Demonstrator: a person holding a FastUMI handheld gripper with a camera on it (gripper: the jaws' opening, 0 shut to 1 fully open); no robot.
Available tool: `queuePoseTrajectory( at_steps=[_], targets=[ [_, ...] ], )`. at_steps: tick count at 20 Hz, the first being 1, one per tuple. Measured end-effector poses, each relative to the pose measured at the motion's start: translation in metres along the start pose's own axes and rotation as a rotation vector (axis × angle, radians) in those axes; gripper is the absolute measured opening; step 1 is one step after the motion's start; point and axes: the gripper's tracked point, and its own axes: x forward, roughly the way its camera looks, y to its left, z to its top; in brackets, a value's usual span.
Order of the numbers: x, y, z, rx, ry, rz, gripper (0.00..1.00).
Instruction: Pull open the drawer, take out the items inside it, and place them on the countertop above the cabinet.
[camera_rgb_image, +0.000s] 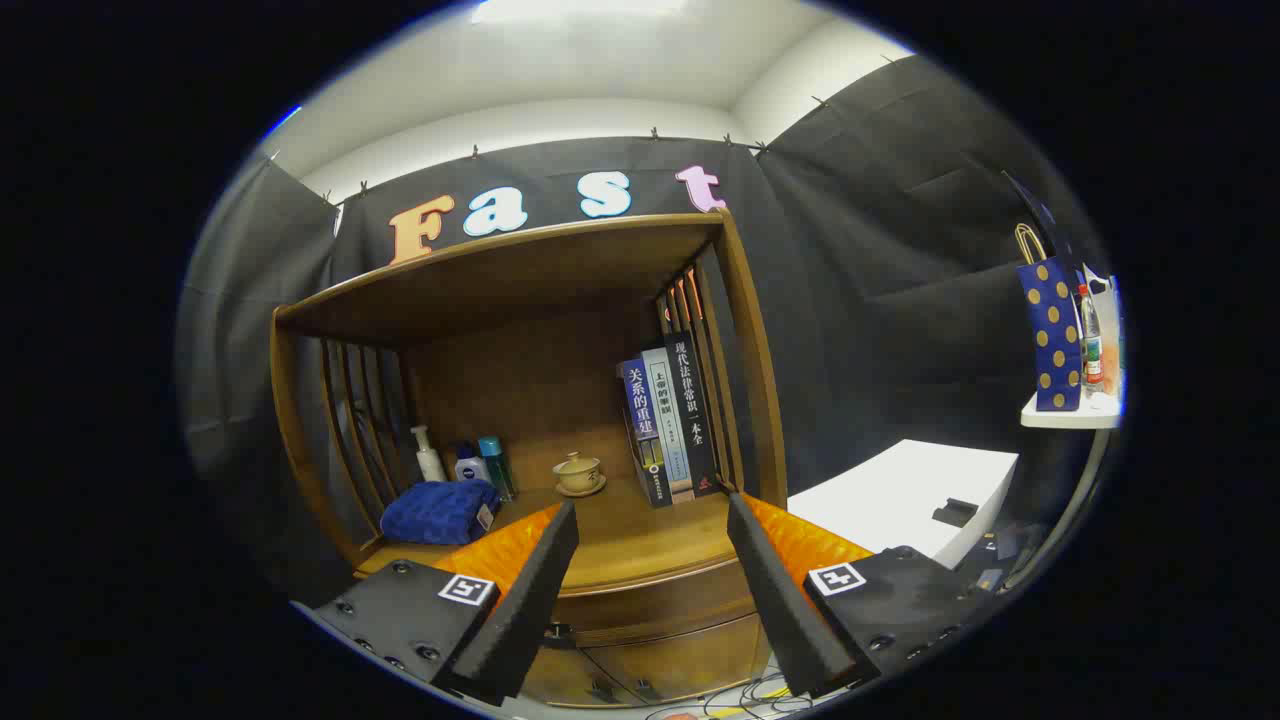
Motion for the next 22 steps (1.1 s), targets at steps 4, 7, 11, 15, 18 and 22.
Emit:
queuePoseTrajectory(
  at_steps=[4, 7, 11, 15, 18, 22],
  targets=[
    [-0.001, 0.0, 0.002, -0.017, -0.006, -0.007, 0.98],
    [-0.001, 0.001, 0.001, -0.024, -0.008, -0.009, 0.98],
    [-0.003, 0.005, -0.003, -0.029, -0.003, -0.003, 0.98],
    [-0.001, 0.009, -0.005, -0.038, 0.005, 0.002, 0.98],
    [0.0, 0.01, -0.006, -0.039, 0.01, 0.002, 0.98],
    [0.002, 0.013, -0.011, -0.037, 0.015, 0.006, 0.98]
  ],
)
